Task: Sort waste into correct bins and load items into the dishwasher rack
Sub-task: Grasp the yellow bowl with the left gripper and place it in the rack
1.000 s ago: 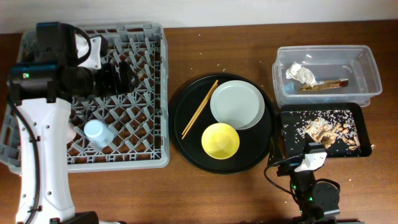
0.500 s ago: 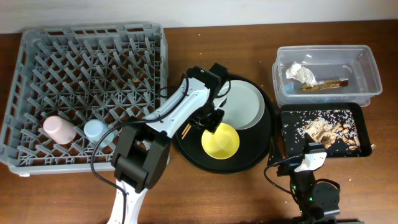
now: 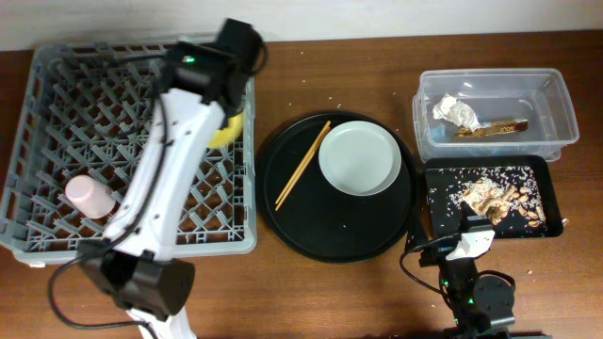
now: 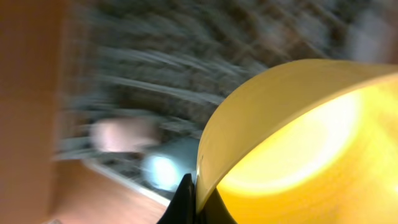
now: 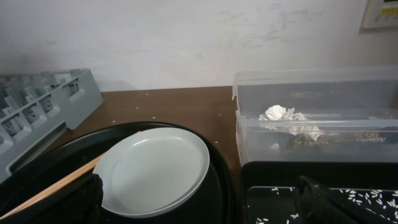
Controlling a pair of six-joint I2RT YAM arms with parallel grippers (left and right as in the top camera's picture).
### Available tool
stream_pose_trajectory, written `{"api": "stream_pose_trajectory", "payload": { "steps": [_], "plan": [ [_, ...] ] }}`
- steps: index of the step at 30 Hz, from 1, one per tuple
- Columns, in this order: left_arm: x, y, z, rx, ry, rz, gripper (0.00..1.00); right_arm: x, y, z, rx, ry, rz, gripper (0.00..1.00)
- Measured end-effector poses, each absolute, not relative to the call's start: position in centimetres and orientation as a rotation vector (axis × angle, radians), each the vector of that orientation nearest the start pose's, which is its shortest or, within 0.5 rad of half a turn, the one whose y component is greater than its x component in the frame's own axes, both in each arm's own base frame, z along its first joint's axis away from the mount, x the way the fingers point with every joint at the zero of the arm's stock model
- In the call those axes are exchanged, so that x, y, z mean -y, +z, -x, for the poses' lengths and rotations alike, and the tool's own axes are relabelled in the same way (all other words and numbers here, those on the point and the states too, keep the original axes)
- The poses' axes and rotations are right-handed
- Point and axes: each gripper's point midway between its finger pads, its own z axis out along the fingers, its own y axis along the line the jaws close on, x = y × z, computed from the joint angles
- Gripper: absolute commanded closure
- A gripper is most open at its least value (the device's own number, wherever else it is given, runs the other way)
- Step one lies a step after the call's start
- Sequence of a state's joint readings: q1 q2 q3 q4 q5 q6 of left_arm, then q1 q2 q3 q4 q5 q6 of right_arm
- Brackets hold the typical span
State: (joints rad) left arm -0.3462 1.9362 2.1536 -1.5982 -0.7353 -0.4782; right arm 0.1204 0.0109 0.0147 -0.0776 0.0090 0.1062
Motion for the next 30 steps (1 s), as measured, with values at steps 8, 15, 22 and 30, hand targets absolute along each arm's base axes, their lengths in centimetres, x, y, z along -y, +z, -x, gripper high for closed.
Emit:
{"api": "stream_pose_trajectory", "payload": {
  "steps": [8,15,22,30],
  "plan": [
    [-13.4,25.8,-41.4,-2.085,1.297,0.793,1.00,-2.8,16.0,-24.4,-1.645,0.165,0.005,0.01],
    [-14.4,17.7,-39.8,-2.096,1.423,0.753,1.00,-2.8,15.9,-24.4,-1.646,0.165,0.006,0.02],
    [-12.0,16.0,-39.9,-2.185,1.362,0.683,0.62,-2.8,15.9,-24.4,-1.646,0.165,0.005,0.02],
    [-1.4,15.7,-40.9,-2.519,1.054,0.338,0.39,-2.8,15.9,-24.4,-1.646,0.165,0.005,0.02]
  ]
}}
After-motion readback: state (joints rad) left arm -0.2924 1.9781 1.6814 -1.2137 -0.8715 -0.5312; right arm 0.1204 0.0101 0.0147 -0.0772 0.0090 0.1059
